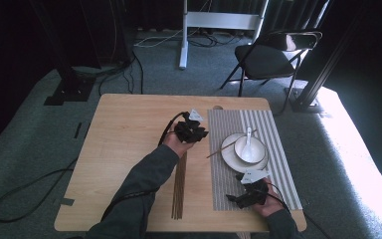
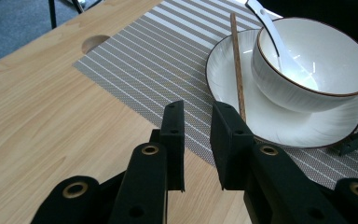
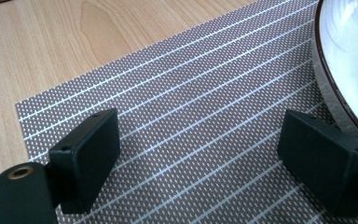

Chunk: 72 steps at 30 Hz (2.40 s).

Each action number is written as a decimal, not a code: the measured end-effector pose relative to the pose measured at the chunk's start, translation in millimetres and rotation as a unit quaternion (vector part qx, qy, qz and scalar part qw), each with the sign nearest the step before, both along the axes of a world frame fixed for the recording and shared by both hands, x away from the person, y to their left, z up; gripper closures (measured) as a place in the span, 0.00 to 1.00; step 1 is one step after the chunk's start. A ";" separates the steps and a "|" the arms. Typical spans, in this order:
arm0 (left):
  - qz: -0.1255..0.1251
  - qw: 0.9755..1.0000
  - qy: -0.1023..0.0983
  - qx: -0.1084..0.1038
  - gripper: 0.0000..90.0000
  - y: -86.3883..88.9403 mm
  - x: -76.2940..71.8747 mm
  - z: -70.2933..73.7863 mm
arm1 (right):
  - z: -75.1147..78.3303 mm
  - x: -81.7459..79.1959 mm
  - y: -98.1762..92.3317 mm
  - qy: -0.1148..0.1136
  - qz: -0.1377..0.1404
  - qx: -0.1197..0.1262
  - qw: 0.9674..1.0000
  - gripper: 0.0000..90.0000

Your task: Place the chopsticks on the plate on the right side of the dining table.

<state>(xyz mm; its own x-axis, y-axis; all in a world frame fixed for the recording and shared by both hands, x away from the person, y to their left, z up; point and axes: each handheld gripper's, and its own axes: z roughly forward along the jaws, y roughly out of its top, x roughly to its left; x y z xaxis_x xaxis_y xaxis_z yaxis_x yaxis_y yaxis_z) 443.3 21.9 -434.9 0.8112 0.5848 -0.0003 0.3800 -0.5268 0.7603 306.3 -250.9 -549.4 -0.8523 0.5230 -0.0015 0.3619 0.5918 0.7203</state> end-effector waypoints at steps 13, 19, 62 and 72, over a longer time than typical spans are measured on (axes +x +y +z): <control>0.012 1.000 -0.002 -0.017 0.82 19.1 -10.8 11.6 | -0.1 0.1 0.0 0.000 0.000 0.000 1.000 0.14; 0.021 0.999 0.001 -0.033 0.82 30.6 -21.2 12.7 | -0.1 0.2 -0.1 -0.001 0.001 0.000 1.000 0.14; 0.054 0.997 0.017 -0.049 0.76 73.0 -81.7 -22.0 | -0.1 0.1 0.0 -0.001 0.000 0.000 1.000 0.14; 0.057 0.997 0.025 -0.047 0.75 78.2 -89.8 -32.6 | -0.1 0.1 0.0 -0.001 0.000 0.000 1.000 0.14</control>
<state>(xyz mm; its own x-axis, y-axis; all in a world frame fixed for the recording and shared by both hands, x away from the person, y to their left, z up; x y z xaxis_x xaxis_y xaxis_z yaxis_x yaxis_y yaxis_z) 353.6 100.2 -467.4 0.7374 0.6683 -0.0977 0.4719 -0.4063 0.7824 306.4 -251.0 -549.5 -0.8527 0.5224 -0.0027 0.3605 0.5921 0.7207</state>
